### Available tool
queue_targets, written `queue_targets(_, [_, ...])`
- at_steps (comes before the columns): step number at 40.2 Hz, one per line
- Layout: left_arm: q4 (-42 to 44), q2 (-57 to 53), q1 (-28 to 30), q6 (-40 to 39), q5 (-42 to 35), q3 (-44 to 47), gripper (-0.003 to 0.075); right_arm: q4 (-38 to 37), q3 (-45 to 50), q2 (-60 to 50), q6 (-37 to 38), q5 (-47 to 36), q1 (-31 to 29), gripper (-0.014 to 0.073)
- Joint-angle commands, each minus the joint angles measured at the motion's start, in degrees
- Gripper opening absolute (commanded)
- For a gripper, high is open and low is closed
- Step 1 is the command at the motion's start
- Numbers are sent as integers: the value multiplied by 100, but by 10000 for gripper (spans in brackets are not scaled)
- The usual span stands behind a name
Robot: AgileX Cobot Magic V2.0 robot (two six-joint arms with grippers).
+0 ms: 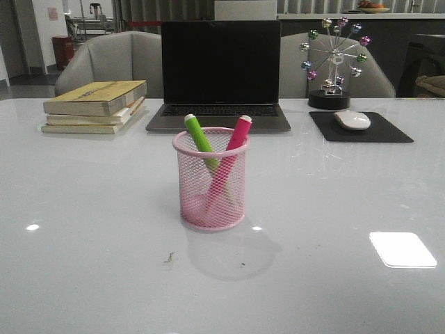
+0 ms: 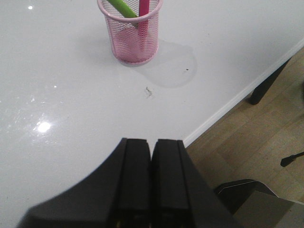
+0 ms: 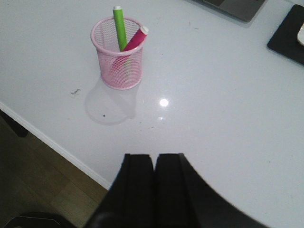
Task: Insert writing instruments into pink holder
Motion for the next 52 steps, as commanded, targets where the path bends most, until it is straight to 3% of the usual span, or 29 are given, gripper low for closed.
queue_targets(1, [-13,-16,-36,-38,-338,-159,97,-49,-152,-6,-24,-446,-12,77])
queue_targets(17, [-75,-307,51,-38,-550,32,97,-49,-152,-6,-24,-446,-12,77])
queue_targets(29, [13,-2145,1969,-38,-2575,1514,97,-49,-152,-6,-24,-440,-12,77])
queue_targets(37, [13,-3589,3201,-38,-3363,2691,97,-49,-152,-6,-24,-440,-12,77])
queue_targets(44, [13,-4172,3757,-38,-3578,3151,97,-49,-152,-1,-24,-440,-12,77])
queue_targets(52, [13,-4247,3783,-38,-4352,3615,97,-49,-152,-7,-24,-428,-12,77])
